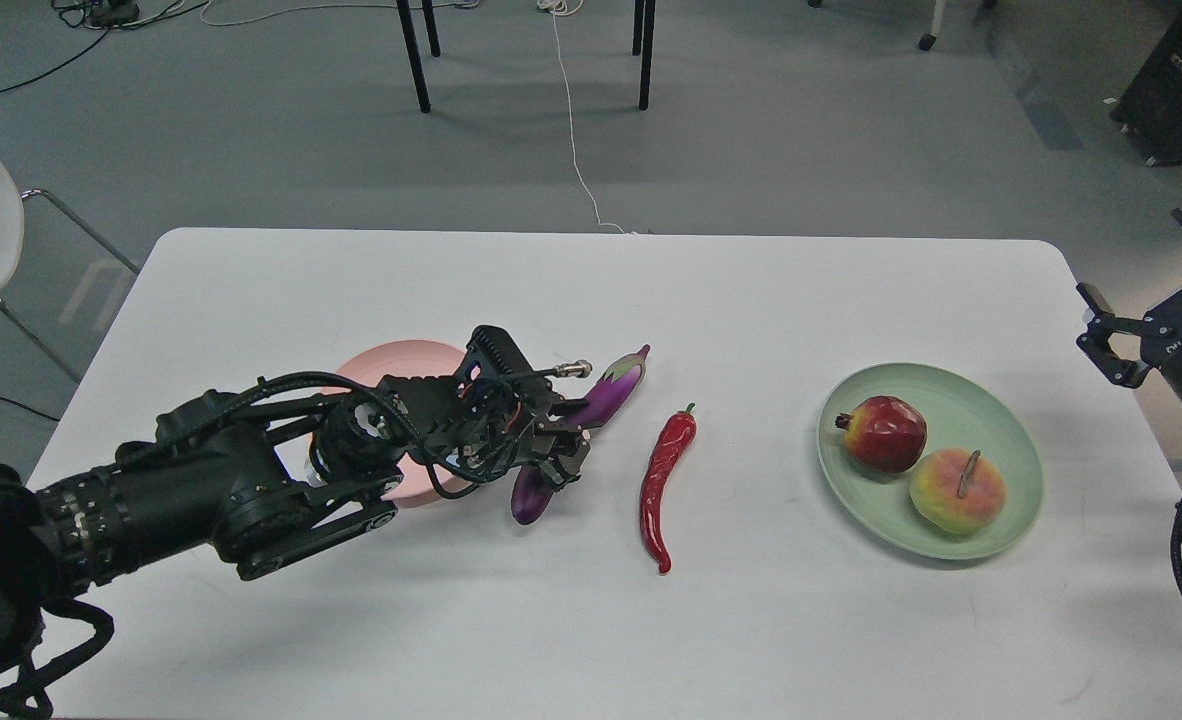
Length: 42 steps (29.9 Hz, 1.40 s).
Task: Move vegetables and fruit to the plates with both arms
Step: 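Grasp the eggplant and lay it on the pink plate, then move the left gripper to the red chili pepper and grasp it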
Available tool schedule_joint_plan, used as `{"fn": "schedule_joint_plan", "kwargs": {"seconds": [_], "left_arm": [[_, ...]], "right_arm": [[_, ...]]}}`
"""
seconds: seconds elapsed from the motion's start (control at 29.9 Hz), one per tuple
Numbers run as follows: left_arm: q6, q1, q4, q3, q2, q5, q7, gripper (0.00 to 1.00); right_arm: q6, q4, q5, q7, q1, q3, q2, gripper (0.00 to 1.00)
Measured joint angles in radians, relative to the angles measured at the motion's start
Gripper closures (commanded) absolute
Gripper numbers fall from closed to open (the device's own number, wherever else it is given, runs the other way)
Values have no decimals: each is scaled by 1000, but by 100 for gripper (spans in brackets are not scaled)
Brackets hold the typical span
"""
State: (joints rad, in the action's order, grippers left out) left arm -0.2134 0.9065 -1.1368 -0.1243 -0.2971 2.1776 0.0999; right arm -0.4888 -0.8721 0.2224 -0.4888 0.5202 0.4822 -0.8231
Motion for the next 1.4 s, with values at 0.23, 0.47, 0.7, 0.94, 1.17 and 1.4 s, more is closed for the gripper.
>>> {"fn": "schedule_joint_plan", "kwargs": {"seconds": [0.23,0.47,0.7,0.94,1.17,1.4], "left_arm": [[-27,96,-171,-20,-190,-126,-9,90],[-28,83,-200,50,-405,-136,42,89],[-16,39,-152,98,-452,-140,41,45],[-10,22,-135,86,-437,-145,38,21],[35,38,-150,70,-432,-181,46,19],[38,88,-225,62,-345,-200,38,19]], "right_arm": [[0,3,-3,0,6,1,-6,1],[0,3,-5,0,12,1,4,1],[0,0,-6,0,12,0,4,1],[0,-1,-8,0,14,0,-7,1],[0,0,-12,0,12,-1,-9,1],[0,1,-15,0,12,-1,-8,1]]}}
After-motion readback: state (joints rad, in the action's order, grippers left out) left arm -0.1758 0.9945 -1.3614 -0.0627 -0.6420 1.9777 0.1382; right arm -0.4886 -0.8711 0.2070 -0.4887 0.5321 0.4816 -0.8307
